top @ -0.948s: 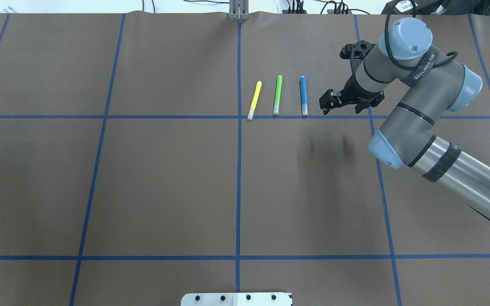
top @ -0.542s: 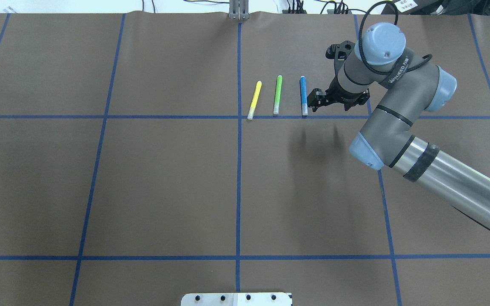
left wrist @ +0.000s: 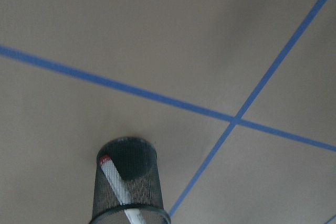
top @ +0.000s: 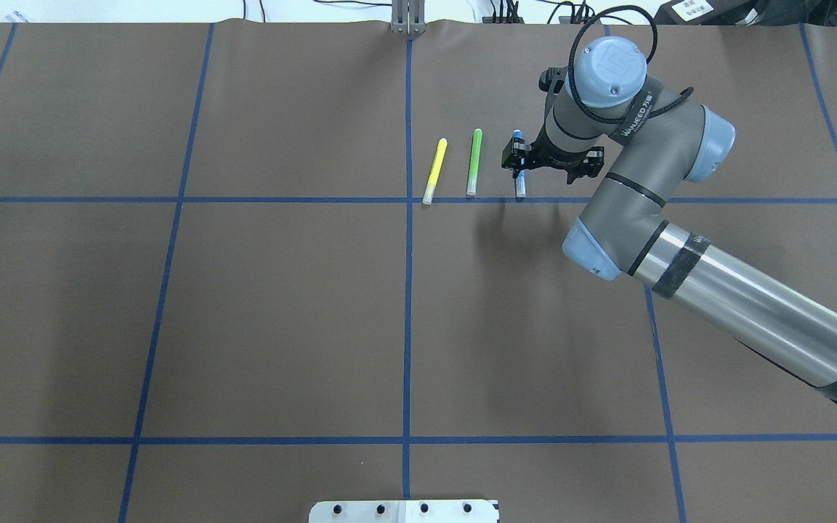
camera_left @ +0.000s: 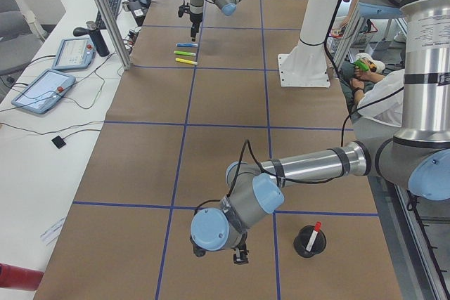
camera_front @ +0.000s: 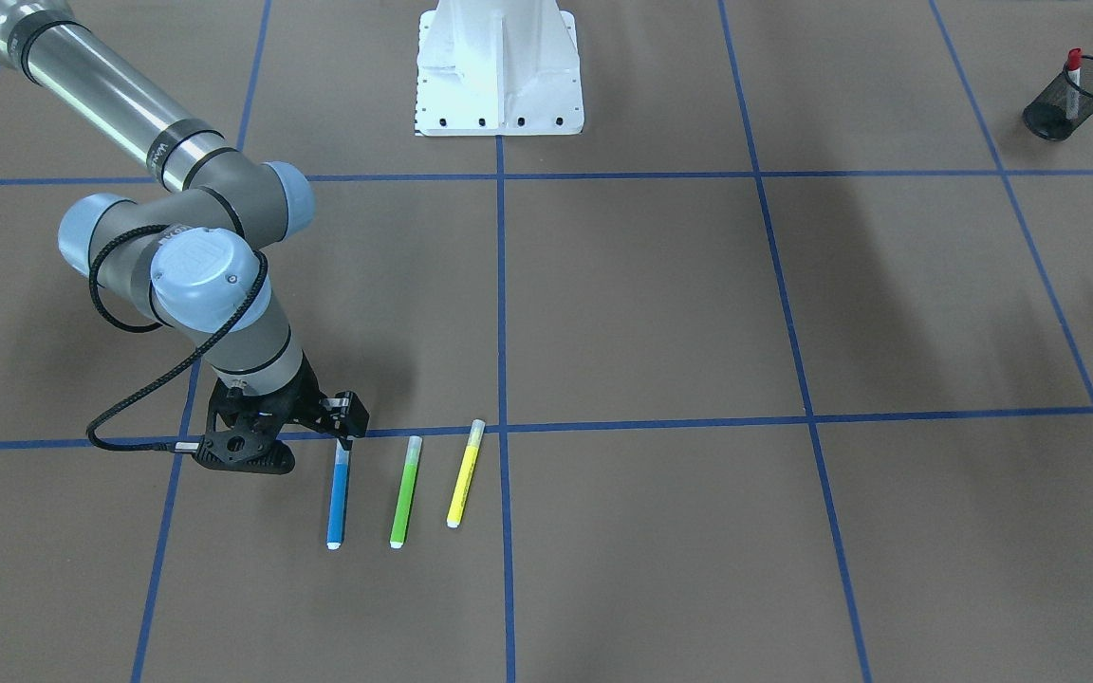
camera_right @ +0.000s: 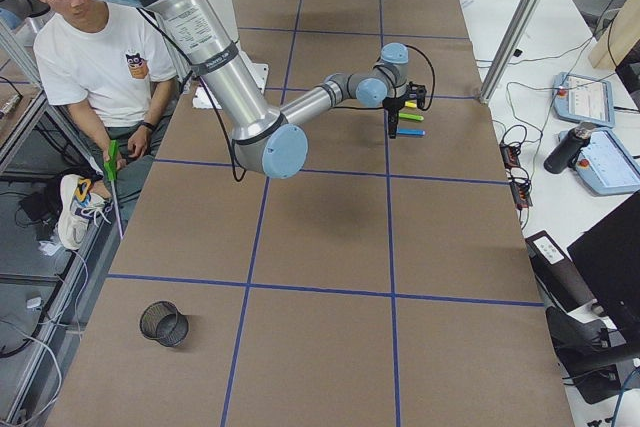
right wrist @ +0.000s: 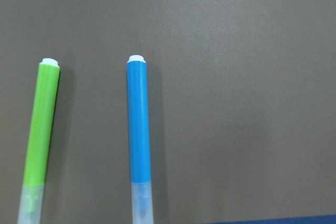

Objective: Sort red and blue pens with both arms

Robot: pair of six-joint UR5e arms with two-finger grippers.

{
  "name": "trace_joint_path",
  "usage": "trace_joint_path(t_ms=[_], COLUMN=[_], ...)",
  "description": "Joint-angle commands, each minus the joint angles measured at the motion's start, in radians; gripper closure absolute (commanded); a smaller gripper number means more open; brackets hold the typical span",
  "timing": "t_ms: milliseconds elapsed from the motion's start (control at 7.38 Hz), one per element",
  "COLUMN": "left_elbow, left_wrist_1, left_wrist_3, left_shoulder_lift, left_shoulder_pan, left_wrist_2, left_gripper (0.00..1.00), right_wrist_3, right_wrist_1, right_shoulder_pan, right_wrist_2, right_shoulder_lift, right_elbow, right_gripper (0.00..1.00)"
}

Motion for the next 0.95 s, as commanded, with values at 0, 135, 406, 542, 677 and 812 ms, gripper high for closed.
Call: trace_joint_path(t_ms=[0, 135, 406, 542, 677, 812], left_elbow=[-0.141, -0.164, -0.188, -0.188, -0.186, -0.188], left_wrist_1=[-0.036, -0.03, -0.021, -0.021, -0.021, -0.02], left_wrist_3=[-0.07, -0.071, -0.071, -0.071, -0.071, -0.071], left_shoulder_lift=[-0.001, 0.0, 0.002, 0.002, 0.003, 0.003], left_shoulder_pan=[0.0, 0.0, 0.0, 0.0, 0.0, 0.0], left_wrist_2=[0.0, -0.003, -0.004, -0.006, -0.013, -0.018], left_gripper=[0.0, 0.0, 0.0, 0.0, 0.0, 0.0], right_wrist_3=[0.019, 0.021, 0.021, 0.023, 0.023, 0.021], right_wrist_1=[0.008, 0.05, 0.067, 0.067, 0.077, 0.126], right_shoulder_pan=[-0.002, 0.0, -0.002, -0.003, -0.006, -0.023], right_wrist_2=[0.001, 0.01, 0.027, 0.051, 0.06, 0.057], right_shoulder_lift=[0.046, 0.049, 0.051, 0.051, 0.055, 0.046], right_elbow=[-0.072, -0.09, -0.115, -0.115, -0.114, -0.121], right_gripper=[0.08, 0.11, 0.19, 0.22, 0.24, 0.28])
